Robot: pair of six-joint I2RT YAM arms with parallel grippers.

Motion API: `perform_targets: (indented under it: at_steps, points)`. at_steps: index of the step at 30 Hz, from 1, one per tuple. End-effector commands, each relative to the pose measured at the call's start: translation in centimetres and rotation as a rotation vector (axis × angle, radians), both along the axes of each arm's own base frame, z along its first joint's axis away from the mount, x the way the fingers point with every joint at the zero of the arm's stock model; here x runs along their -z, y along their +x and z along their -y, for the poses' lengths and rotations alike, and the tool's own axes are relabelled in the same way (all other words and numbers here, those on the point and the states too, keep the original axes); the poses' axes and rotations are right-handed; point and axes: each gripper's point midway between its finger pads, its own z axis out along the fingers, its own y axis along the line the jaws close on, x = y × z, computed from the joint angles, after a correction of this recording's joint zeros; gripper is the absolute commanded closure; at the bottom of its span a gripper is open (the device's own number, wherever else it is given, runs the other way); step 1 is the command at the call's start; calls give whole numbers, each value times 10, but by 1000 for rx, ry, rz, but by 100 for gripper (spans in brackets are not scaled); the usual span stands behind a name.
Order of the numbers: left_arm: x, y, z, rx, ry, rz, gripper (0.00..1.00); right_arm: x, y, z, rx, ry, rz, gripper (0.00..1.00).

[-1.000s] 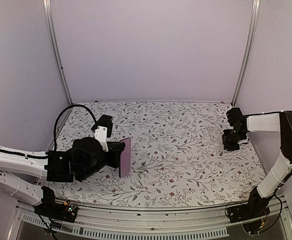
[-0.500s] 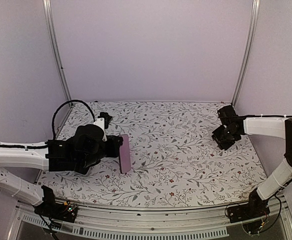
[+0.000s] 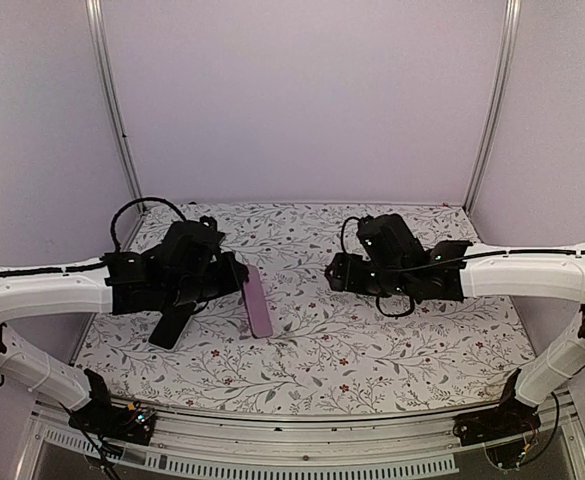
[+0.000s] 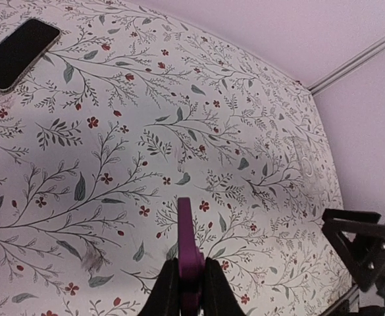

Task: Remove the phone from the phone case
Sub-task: Pass from the left arm to the right

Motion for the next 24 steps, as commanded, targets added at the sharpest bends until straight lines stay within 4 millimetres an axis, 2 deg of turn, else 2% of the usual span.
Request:
perform_targets:
  at_steps: [1, 8, 12, 13, 15, 18, 24]
  points:
    - [-1, 9, 2, -64, -82, -90, 100, -46, -22, -46, -147, -51, 226, 20]
    - [12, 16, 1, -127, -93, -193, 100, -59, -74, -112, -329, -188, 383, 17]
    - [21, 14, 2, -149, -96, -253, 100, -41, -88, -145, -397, -301, 400, 17]
    - [22, 13, 2, -151, -100, -264, 100, -43, -93, -154, -414, -314, 417, 17]
    - [25, 13, 2, -158, -106, -281, 100, -30, -98, -165, -440, -370, 427, 16]
    - [27, 12, -1, -171, -118, -300, 100, -15, -97, -169, -446, -436, 421, 17]
    - [30, 12, -4, -178, -136, -334, 100, 15, -94, -163, -424, -518, 395, 21]
